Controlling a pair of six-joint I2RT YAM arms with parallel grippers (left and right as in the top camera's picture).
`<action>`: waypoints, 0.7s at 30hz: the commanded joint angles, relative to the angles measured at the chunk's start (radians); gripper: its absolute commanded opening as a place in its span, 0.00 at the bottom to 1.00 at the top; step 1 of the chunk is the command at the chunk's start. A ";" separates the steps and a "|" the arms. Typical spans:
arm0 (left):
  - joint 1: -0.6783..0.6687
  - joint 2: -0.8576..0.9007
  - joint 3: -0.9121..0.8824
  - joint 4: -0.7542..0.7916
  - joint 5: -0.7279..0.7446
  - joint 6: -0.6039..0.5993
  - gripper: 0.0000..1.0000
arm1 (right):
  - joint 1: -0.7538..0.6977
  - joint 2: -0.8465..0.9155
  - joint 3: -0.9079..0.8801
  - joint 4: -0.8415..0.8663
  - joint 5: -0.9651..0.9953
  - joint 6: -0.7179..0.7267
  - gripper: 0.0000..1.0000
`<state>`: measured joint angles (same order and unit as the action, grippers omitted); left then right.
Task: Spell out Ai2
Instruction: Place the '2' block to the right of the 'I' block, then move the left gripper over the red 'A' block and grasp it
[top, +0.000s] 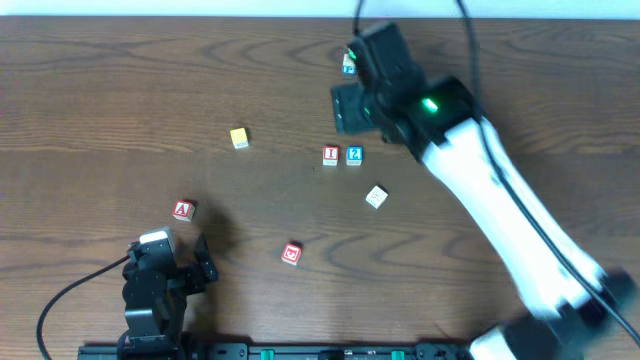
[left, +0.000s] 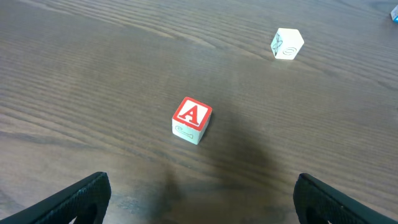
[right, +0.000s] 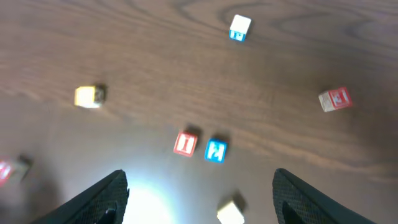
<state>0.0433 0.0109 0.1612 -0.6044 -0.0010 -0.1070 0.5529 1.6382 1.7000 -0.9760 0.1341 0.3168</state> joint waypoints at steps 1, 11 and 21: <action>0.003 -0.005 -0.008 0.014 -0.041 0.024 0.95 | 0.000 -0.121 -0.169 0.006 -0.010 -0.029 0.76; 0.002 -0.005 -0.008 0.177 0.090 -0.264 0.95 | 0.000 -0.377 -0.394 -0.031 -0.034 -0.053 0.86; 0.002 0.085 0.011 0.307 0.061 -0.233 0.96 | 0.000 -0.412 -0.394 -0.071 -0.033 -0.054 0.93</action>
<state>0.0433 0.0444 0.1558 -0.3016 0.0994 -0.3447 0.5529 1.2285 1.3037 -1.0454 0.1036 0.2760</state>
